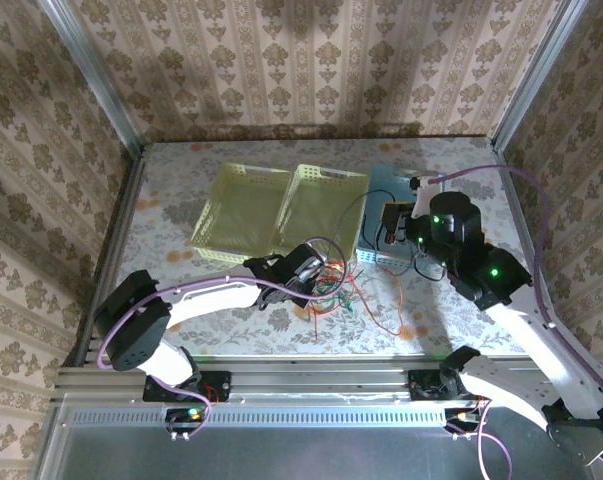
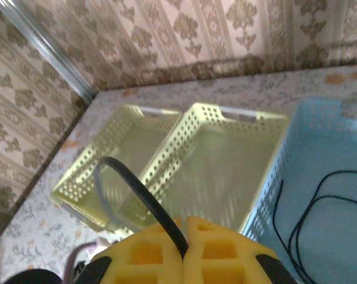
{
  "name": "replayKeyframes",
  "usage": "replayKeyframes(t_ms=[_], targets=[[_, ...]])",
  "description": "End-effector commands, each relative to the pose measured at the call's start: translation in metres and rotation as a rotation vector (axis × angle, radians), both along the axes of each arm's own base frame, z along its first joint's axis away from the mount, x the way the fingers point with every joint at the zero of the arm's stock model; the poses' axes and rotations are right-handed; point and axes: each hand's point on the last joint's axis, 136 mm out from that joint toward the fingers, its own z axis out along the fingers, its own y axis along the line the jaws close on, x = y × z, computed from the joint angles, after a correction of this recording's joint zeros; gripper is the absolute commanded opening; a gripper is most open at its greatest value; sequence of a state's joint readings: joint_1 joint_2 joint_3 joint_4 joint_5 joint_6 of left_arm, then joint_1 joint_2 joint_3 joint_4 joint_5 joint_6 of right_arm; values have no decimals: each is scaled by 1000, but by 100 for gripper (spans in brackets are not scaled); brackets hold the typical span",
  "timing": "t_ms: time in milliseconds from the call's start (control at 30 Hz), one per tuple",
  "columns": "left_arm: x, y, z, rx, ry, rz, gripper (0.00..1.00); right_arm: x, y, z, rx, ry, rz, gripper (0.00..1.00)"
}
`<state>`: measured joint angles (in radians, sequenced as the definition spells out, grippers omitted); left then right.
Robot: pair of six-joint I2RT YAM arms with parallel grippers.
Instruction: Untangle the cables
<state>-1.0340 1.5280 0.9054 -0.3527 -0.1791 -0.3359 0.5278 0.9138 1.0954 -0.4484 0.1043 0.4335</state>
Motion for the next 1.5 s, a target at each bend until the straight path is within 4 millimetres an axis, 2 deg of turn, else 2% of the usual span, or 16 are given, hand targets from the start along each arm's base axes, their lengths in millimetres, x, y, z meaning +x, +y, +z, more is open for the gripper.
replayKeyframes(t_ms=[0,100,300,433,533,700,867,967,1267,1400,1467], targets=[[-1,-5,3,1,-1,-13,26,0,-13,37,80,-87,-71,0],[-1,-4,1,3,-1,-12,25,-3,-22,53,117,-133,-106,0],[0,-2,0,10,-3,-5,21,-13,-51,89,179,-267,-223,0],[1,-1,-2,21,-8,1,10,-26,-74,116,210,-369,-303,0],[3,3,-5,45,-8,16,0,-35,-97,125,174,-406,-397,0],[8,10,-8,86,-25,55,0,-50,-136,123,134,-419,-578,0],[21,49,-12,268,-84,227,0,-76,-186,115,76,-398,-833,0],[25,70,-9,354,-116,307,0,-91,-207,110,18,-376,-951,0],[23,93,-10,327,-98,397,0,-124,-242,113,-89,-383,-1143,0],[26,94,-8,284,-89,422,0,-131,-249,119,-127,-379,-1173,0],[27,101,-9,289,-85,459,0,-134,-250,122,-141,-380,-1179,0]])
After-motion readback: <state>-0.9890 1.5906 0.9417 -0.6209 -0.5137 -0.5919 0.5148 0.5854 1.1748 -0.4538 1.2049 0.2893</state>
